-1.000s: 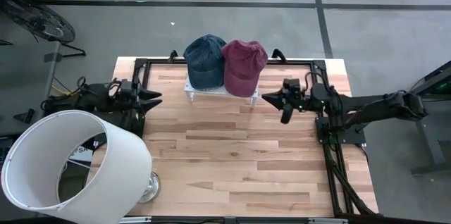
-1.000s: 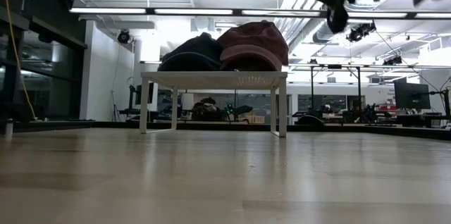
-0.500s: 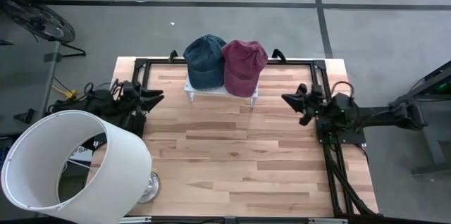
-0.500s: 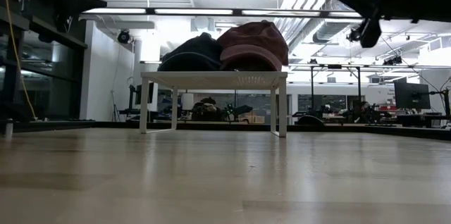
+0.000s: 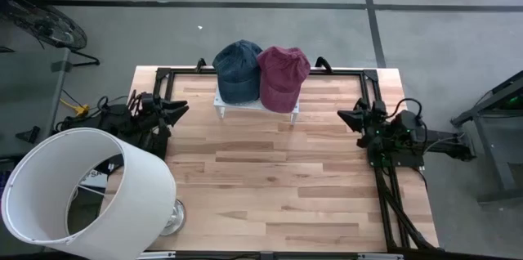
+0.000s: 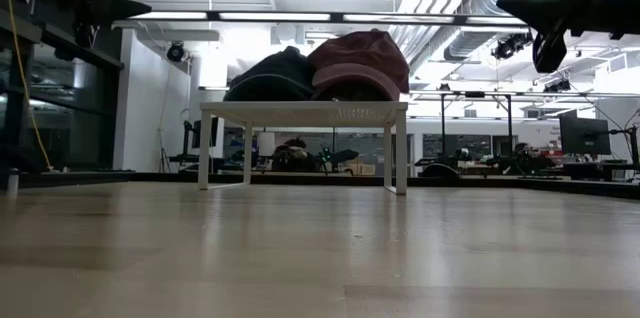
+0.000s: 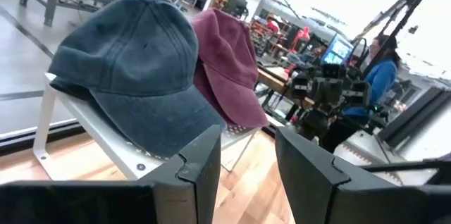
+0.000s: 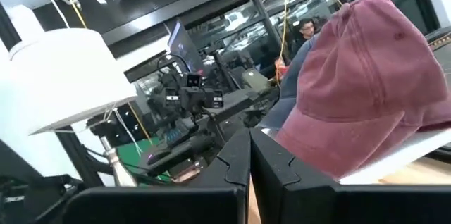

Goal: Pick & Place hat
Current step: Return to Home Position

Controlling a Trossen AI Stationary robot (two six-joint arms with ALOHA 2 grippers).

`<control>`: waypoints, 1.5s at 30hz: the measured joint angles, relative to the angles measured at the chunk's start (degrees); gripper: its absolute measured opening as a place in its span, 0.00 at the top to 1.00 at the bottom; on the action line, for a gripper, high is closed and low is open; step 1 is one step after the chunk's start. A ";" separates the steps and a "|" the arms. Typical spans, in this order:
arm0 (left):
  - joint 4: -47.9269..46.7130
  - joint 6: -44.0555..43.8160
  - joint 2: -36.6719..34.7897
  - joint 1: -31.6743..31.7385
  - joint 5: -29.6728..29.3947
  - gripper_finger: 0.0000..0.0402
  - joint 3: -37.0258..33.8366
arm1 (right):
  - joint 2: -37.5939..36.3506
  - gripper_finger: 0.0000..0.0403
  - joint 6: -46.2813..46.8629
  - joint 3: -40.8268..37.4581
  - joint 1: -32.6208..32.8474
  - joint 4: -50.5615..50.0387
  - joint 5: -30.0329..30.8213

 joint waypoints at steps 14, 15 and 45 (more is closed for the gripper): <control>-7.90 0.19 0.00 0.00 -0.27 0.66 0.04 | 2.02 1.00 -2.05 -5.25 -0.63 -4.83 -5.49; -8.22 0.15 0.00 0.00 -0.23 0.66 0.04 | 2.02 1.00 -2.61 -5.25 -0.63 -5.90 -5.52; -3.81 25.70 -0.02 -0.01 15.13 0.96 -1.88 | 2.05 1.00 -17.67 -5.14 -0.63 -7.58 -8.53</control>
